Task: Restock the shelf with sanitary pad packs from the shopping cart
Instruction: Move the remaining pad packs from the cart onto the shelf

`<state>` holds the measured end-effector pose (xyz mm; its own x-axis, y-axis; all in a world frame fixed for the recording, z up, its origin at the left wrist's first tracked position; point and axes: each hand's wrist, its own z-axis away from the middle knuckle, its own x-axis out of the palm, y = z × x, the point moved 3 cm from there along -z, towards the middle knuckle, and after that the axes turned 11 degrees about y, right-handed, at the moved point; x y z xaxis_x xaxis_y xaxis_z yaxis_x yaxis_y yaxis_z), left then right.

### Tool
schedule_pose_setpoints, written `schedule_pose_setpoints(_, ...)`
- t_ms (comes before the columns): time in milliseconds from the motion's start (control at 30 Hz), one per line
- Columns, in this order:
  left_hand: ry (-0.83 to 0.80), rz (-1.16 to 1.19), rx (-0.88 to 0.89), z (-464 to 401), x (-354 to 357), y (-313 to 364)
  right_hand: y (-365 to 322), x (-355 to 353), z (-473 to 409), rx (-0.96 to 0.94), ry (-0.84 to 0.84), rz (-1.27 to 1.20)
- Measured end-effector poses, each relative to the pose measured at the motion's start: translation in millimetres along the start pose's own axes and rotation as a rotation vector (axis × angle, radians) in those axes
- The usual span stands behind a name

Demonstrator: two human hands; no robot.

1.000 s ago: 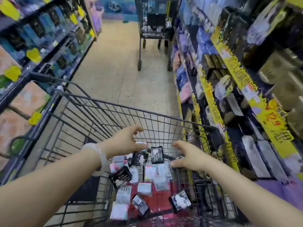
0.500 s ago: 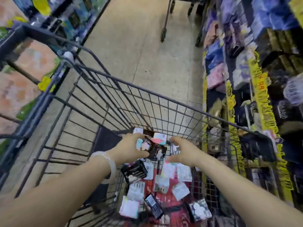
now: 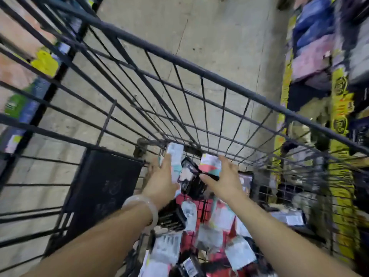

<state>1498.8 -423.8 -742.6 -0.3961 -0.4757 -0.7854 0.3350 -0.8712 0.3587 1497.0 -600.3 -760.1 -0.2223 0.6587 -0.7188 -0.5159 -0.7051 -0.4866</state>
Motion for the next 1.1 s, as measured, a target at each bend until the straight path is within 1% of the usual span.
schedule_pose_setpoints(133,0.033,-0.087,0.02,-9,12,-3,-7,28,-17,0.08,0.011,-0.041)
schedule_pose_setpoints(233,0.047,-0.006,0.01,-12,12,-3,-9,38,-25,0.15,0.052,-0.057)
schedule_pose_setpoints(300,0.054,0.08,-0.04,-12,11,-2,-2,37,-30,0.223,0.083,-0.076)
schedule_pose_setpoints(367,0.042,0.279,-0.15,-10,8,-2,5,31,-31,0.241,0.126,-0.085)
schedule_pose_setpoints(433,0.007,0.629,-0.301,-3,4,-1,13,21,-28,0.237,0.167,-0.139)
schedule_pose_setpoints(500,-0.051,0.934,-0.478,7,4,3,20,6,-18,0.29,0.169,-0.337)
schedule_pose_setpoints(533,-0.08,1.023,-0.557,13,6,4,26,-1,-12,0.322,0.164,-0.45)
schedule_pose_setpoints(567,-0.103,1.064,-0.601,18,8,5,31,-9,-5,0.347,0.153,-0.546)
schedule_pose_setpoints(633,-0.135,1.103,-0.624,27,15,5,41,-23,7,0.424,0.075,-0.73)
schedule_pose_setpoints(700,-0.162,1.141,-0.662,34,23,5,47,-33,20,0.563,-0.042,-0.954)
schedule_pose_setpoints(767,-0.206,1.172,-0.697,39,30,5,51,-40,30,0.658,-0.12,-1.067)
schedule_pose_setpoints(833,-0.288,1.163,-0.675,43,35,8,53,-43,34,0.709,-0.135,-1.111)
schedule_pose_setpoints(900,-0.366,1.114,-0.624,47,36,11,54,-43,36,0.721,-0.15,-1.11)
schedule_pose_setpoints(1100,-0.401,1.038,-0.58,48,42,8,58,-40,40,0.751,-0.172,-1.089)
